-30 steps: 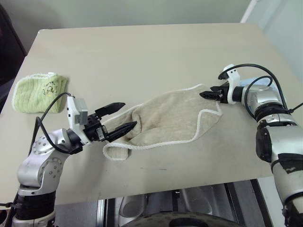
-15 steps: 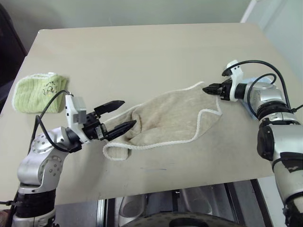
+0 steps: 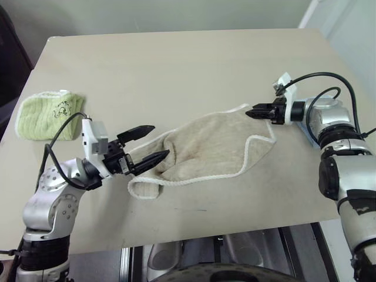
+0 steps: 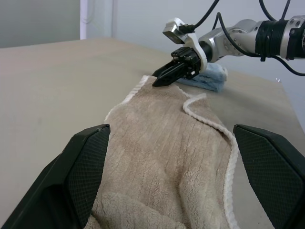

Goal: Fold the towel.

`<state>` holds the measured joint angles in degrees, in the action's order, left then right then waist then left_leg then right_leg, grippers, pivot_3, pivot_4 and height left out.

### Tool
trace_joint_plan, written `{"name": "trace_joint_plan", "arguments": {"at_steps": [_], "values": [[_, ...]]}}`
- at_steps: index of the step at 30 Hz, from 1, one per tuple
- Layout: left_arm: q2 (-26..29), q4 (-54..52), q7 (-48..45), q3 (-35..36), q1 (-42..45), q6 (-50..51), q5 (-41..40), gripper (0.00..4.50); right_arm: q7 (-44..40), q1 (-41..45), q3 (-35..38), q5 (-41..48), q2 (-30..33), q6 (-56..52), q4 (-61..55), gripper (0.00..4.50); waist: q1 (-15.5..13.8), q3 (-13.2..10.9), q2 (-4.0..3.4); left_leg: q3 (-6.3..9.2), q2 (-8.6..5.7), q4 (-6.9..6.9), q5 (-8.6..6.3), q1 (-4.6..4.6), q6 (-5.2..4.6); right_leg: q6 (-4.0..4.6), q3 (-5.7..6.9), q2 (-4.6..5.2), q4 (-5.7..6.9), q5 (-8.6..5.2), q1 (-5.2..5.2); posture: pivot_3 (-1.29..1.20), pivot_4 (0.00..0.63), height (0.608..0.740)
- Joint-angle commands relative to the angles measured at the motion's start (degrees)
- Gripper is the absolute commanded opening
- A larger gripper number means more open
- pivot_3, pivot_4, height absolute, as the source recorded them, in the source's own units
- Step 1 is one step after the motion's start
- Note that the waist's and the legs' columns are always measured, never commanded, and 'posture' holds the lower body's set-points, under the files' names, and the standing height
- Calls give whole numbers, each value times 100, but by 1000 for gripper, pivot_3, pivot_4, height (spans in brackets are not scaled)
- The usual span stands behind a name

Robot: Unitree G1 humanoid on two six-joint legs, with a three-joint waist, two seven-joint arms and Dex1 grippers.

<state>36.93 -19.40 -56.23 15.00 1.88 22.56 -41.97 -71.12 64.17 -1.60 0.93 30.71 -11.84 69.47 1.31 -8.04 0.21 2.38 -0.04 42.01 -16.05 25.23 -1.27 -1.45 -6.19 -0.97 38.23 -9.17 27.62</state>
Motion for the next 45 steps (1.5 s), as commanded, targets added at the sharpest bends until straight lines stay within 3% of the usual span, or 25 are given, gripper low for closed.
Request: {"name": "trace_joint_plan", "arguments": {"at_steps": [1,10,18,24,28,45], "values": [[20,-66,-75,12,18,-127,24,4500,-84,-32,-146,-184,103,101,-68,1459,0,0,0,0,0,0,0,0,0,0,0,0,0,0,0,0,150,703],[39,-181,-11,56,-58,-145,64,4500,155,-31,-335,-530,89,289,149,1459,0,0,0,0,0,1,1,-2,2,2,1,0,8,-1,1,0,150,703],[6,-232,55,122,-128,-183,55,4500,264,350,48,-263,-8,211,166,1459,6,0,-1,-2,0,2,3,-3,5,7,-1,0,21,-4,7,0,150,703],[-6,-243,70,126,-218,-275,87,4500,-345,514,173,-68,-84,-99,-21,1459,5,0,0,-3,0,2,3,-3,11,29,1,0,57,-19,20,0,150,703],[9,-271,106,122,-225,-282,89,4500,-569,235,-260,-442,-110,-132,-61,1459,5,0,0,-2,1,2,7,-5,19,32,3,0,66,-23,23,0,150,703],[111,-623,504,61,-41,11,22,4500,20,440,-74,-437,-17,127,142,1459,6,-1,-2,-3,2,2,10,-10,23,34,3,0,73,-24,23,0,150,703]]}}
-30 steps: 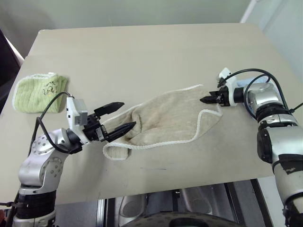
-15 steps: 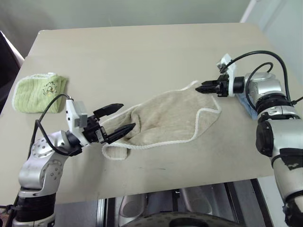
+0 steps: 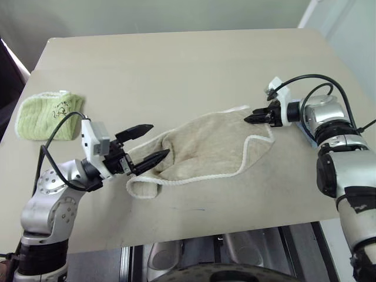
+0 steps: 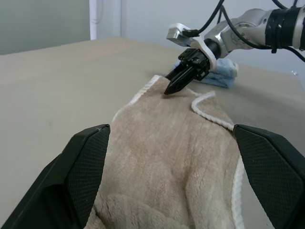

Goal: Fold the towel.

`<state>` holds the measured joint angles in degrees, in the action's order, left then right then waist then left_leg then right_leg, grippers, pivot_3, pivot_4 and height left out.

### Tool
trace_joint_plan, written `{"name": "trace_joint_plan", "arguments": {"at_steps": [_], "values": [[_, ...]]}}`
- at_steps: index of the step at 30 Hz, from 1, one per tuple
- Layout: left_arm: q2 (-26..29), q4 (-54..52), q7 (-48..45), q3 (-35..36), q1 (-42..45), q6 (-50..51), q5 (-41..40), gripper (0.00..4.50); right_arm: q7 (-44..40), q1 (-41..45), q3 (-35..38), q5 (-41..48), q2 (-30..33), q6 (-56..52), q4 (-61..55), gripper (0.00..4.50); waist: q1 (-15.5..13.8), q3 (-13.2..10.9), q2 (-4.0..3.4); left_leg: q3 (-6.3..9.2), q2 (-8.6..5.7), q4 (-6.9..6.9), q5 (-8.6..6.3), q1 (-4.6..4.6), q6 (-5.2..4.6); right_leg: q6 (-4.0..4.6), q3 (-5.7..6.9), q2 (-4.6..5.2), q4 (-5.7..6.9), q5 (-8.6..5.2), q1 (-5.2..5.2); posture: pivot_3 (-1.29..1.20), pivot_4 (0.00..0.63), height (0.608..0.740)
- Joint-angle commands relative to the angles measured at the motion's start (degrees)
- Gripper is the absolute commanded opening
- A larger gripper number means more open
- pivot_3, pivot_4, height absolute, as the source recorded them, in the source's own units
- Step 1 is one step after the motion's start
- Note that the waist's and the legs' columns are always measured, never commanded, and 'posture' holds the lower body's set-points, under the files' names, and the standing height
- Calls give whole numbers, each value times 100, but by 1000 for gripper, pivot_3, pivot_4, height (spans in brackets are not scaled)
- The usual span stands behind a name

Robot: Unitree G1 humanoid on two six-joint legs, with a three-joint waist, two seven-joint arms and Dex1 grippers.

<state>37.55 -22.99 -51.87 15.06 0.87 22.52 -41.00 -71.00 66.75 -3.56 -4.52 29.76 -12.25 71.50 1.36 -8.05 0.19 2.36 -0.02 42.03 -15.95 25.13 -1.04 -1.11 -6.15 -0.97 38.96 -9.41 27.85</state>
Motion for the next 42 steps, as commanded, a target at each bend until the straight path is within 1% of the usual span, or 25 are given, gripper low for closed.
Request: {"name": "trace_joint_plan", "arguments": {"at_steps": [1,4,6,7,15,21,23,28,32,35,38,42], "values": [[45,-279,86,54,70,31,-79,4500,-40,193,128,107,77,165,-67,1459,0,0,0,0,0,0,0,0,0,0,0,0,0,0,0,0,150,703],[44,-330,139,58,100,87,-121,4500,-163,231,150,134,62,146,-99,882,1,0,0,0,0,0,0,0,0,0,0,0,0,0,0,0,150,703],[42,-326,154,58,125,111,-141,4500,-171,246,170,153,50,170,-113,219,0,0,0,0,0,0,0,0,0,0,0,0,0,0,0,0,150,703],[47,-324,151,56,134,123,-144,4500,-144,258,177,158,47,161,-112,37,0,0,0,0,0,0,0,0,0,0,0,0,0,0,0,0,150,703],[9,-227,77,33,123,85,-100,4500,-227,223,132,130,77,287,-152,37,1,0,0,0,0,0,0,0,1,0,0,0,0,0,0,0,150,703],[21,-78,71,308,62,38,-178,4500,-170,225,216,162,219,484,-260,37,0,0,0,0,0,0,0,0,1,0,0,0,0,0,0,0,150,703],[48,81,135,508,112,6,-176,4500,-401,208,285,297,275,468,-561,37,1,0,0,0,0,0,0,0,1,0,0,0,0,0,0,0,150,703],[152,642,392,864,363,-51,34,4500,-802,-121,358,642,400,116,-1815,37,5,0,0,1,1,-1,4,-2,7,1,0,-2,2,0,0,0,150,703],[503,1197,231,1074,311,86,139,4500,-912,-635,412,1025,517,-475,-3291,37,2,0,0,2,2,-1,7,-5,12,5,4,-2,-1,-3,-6,0,150,703],[702,1803,63,1115,331,-107,366,4500,-749,-930,505,1330,583,-967,-4287,37,6,0,0,2,0,-1,11,-4,19,8,3,-2,0,-6,-3,0,150,703],[754,2268,-99,1075,395,-248,522,4500,-493,-1115,678,1648,609,-1378,-5133,37,14,0,0,3,-1,-2,14,-5,24,9,2,-3,4,-6,0,0,150,703],[725,2677,-364,951,502,-325,618,4500,-193,-1100,909,2009,733,-1757,-5837,37,7,0,1,6,-2,-2,14,-4,24,14,3,-5,6,-9,2,0,150,703]]}}
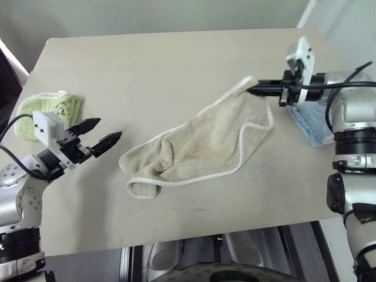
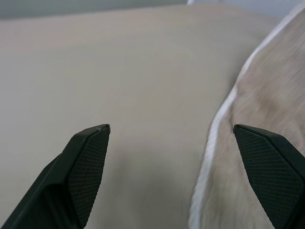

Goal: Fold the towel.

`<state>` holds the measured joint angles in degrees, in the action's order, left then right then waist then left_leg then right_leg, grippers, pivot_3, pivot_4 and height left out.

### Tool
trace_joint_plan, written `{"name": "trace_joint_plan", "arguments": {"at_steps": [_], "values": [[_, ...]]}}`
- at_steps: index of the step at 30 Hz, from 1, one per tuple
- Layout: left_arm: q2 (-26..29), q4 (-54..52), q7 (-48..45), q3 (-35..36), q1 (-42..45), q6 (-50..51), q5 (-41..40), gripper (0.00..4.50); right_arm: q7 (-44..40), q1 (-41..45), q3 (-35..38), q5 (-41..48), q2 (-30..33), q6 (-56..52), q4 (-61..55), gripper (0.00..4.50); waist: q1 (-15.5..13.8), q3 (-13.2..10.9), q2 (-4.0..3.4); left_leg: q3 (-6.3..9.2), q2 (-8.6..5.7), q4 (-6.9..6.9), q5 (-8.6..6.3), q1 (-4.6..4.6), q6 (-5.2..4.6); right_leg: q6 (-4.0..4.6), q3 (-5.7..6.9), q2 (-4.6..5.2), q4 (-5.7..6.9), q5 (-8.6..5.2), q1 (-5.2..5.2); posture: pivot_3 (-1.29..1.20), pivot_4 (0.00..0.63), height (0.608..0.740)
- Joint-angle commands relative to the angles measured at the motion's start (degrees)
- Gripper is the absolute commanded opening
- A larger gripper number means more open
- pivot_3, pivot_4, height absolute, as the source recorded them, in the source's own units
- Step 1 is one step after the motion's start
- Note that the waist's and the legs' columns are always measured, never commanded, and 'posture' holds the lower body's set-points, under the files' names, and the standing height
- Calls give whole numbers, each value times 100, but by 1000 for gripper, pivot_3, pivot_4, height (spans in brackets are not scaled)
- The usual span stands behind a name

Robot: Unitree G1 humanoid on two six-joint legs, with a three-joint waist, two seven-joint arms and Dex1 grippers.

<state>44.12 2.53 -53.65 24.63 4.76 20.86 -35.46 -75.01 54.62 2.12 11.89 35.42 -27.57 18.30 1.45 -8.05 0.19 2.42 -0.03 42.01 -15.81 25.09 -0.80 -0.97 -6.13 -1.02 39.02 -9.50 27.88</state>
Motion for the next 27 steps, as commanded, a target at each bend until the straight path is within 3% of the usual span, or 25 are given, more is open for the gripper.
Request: {"name": "trace_joint_plan", "arguments": {"at_steps": [1,9,21,27], "values": [[67,204,-265,-37,120,-165,80,4500,264,164,416,482,206,-347,-618,37,-6,1,2,0,0,0,0,0,0,3,0,0,0,-2,0,0,150,703],[-100,605,-663,-443,300,-158,177,4500,601,584,738,1334,480,-1177,-1231,37,-6,1,2,1,-3,-3,4,21,7,7,-1,-2,6,-5,31,0,150,703],[-1041,995,-601,-1162,887,-185,407,4500,816,517,707,2177,836,-1931,-2172,37,-13,3,6,0,-3,3,13,38,8,-1,-1,-2,8,-7,41,0,150,703],[-1039,1017,-549,-1278,1080,496,265,4500,926,513,676,2340,894,-1983,-2260,37,-14,3,6,0,-3,4,24,38,9,-14,-1,-2,8,-6,40,0,150,703]]}}
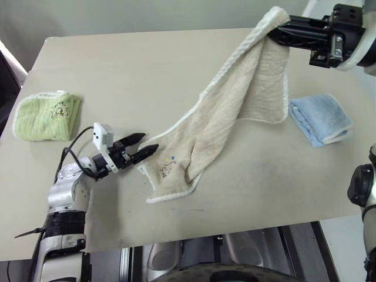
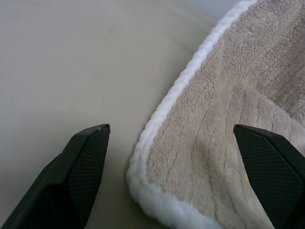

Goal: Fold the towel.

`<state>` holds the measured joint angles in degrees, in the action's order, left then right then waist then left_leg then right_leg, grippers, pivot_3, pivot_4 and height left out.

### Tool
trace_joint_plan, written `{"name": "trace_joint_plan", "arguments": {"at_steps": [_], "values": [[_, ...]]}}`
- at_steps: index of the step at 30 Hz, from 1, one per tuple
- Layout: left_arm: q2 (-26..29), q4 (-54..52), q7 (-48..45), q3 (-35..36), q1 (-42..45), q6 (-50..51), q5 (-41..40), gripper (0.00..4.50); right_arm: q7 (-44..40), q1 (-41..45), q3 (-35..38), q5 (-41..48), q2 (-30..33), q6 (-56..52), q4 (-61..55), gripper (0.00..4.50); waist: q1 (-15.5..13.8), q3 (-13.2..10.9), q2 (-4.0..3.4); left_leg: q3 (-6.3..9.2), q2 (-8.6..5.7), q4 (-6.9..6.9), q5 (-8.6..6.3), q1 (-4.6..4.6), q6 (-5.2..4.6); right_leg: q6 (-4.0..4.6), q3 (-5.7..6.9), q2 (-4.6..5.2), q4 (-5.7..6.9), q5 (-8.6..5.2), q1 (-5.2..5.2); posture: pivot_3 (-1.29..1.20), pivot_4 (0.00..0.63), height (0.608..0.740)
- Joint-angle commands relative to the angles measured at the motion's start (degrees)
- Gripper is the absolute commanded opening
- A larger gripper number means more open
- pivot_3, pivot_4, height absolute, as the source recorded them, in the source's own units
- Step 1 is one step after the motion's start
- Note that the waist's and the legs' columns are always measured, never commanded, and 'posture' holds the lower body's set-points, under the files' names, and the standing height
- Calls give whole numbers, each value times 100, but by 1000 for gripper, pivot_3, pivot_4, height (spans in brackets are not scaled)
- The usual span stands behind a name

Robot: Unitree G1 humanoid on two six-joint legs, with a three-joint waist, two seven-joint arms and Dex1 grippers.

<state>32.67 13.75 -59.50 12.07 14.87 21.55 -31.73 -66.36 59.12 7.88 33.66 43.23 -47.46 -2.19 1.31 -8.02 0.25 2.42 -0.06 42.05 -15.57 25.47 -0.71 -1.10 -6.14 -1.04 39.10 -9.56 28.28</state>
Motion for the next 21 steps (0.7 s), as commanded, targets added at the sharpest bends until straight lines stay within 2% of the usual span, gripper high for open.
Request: {"name": "trace_joint_plan", "arguments": {"at_steps": [1,6,13,21], "values": [[127,-142,52,-21,67,586,-147,4500,71,60,97,183,124,2,-219,37,0,0,0,-1,0,0,1,0,-1,-1,0,0,0,1,0,0,150,703],[423,-449,409,129,4,1999,-544,4500,103,53,57,243,176,6,-287,37,5,1,0,-3,0,1,6,-1,2,-7,0,0,-2,0,-4,0,150,703],[872,-1015,719,295,-293,3304,-977,4500,126,33,-9,259,175,57,-352,37,30,5,-7,-7,3,-2,17,-4,21,-8,-4,-4,-3,-2,-2,0,150,703],[576,-1382,1242,543,-363,4159,-1597,4500,163,94,-85,231,71,191,-232,37,19,9,-12,-6,1,-2,23,-8,31,-7,-6,-2,-3,-2,-7,0,150,703]]}}
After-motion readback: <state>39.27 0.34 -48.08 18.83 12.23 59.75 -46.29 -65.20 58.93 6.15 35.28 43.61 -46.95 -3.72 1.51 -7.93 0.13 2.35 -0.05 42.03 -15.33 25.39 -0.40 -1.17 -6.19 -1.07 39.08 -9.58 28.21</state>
